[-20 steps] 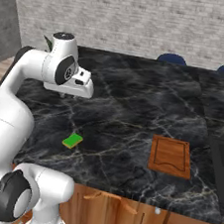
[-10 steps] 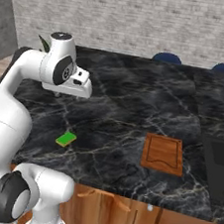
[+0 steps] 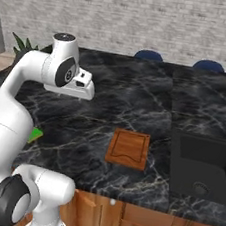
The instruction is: Pick up the sponge from the counter and clean the cutting board by briefly scrubbing or pressing down on the cutting board. Once finished, release the sponge.
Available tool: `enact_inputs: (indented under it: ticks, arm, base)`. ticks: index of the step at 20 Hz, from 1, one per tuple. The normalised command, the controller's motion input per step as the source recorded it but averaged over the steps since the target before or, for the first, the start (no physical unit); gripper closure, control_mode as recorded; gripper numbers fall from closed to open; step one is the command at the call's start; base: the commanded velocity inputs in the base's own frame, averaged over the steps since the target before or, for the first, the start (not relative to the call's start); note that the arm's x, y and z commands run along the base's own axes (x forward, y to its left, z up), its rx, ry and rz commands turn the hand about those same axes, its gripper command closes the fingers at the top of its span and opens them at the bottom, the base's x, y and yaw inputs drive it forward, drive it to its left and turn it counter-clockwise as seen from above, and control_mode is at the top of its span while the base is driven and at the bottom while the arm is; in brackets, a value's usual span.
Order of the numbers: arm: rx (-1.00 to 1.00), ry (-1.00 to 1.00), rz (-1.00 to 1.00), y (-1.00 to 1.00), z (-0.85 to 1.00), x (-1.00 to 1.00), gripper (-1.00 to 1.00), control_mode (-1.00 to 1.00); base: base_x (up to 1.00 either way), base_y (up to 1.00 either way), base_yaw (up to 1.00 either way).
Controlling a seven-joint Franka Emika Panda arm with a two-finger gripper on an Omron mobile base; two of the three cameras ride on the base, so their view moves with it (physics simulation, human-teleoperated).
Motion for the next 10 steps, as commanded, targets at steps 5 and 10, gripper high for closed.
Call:
enact_inputs:
  ticks: [5,10]
  arm:
    - [0.00,0.00,0.00,0.00,0.00,0.00,-1.00,1.00]
    - [0.00,0.00,0.00,0.00,0.00,0.00,-1.00,1.00]
  base:
    - [0.79,-0.07,0.02]
    - [0.50,-0.24,0.07]
